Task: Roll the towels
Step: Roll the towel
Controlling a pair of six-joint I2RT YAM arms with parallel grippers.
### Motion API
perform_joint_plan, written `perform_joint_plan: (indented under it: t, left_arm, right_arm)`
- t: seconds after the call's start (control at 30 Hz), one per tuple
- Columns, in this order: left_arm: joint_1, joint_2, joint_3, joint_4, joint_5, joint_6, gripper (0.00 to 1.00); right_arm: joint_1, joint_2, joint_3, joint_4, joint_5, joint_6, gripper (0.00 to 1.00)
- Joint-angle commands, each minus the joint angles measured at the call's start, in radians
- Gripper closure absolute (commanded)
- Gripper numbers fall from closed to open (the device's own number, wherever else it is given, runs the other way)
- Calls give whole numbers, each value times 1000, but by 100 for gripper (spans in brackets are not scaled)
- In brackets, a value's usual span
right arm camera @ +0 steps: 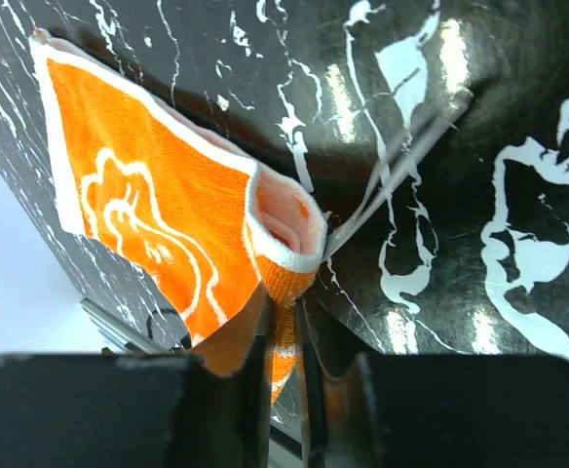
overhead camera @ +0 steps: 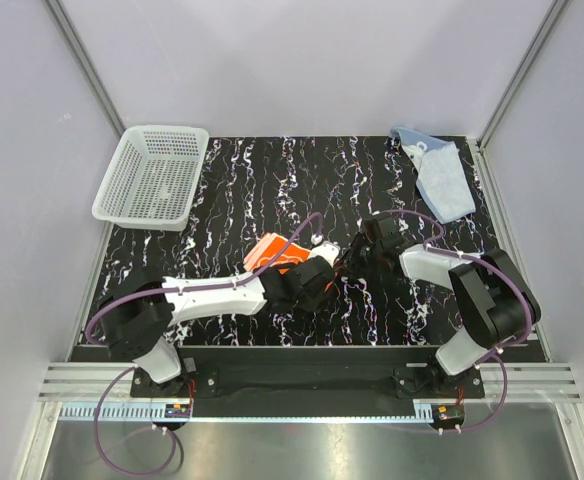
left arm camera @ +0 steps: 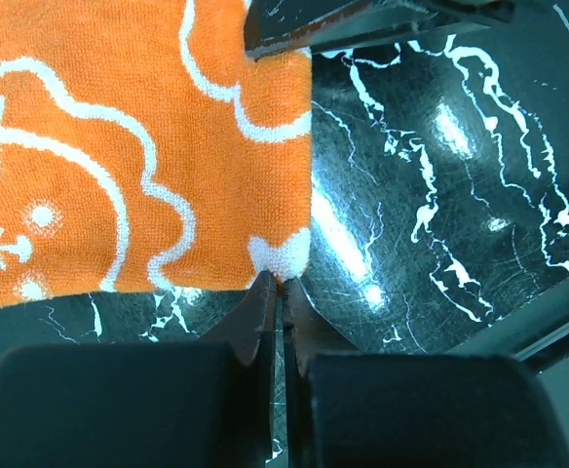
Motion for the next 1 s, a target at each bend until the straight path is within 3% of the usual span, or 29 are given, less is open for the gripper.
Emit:
perform_joint_plan:
  t: [0.0, 0.03, 0.1, 0.17, 0.27, 0.6, 0.97]
  left_arm:
    - [2, -46, -1, 43, 6, 1, 97]
    - [0, -46, -1, 42, -2, 1, 76]
    - [-3, -47, 5, 30, -14, 7, 59]
    - [-18, -44, 14, 17, -40, 15, 46]
    - [-52, -11, 71, -18, -81, 33, 39]
    - [-143, 177, 299, -141, -216, 29, 39]
    - [-152, 224, 324, -231, -351, -3, 43]
  right_arm:
    - [7, -3, 41, -10, 15, -15, 84]
    - [7, -17, 42, -34, 21, -17, 85]
    - [7, -35, 50, -67, 33, -31, 88]
    - [7, -45, 67, -131, 61, -40, 88]
    - [10, -54, 84, -185, 73, -49, 89]
    - [33, -86, 157, -309, 87, -66, 90]
    - [33, -134, 197, -398, 78, -87, 90]
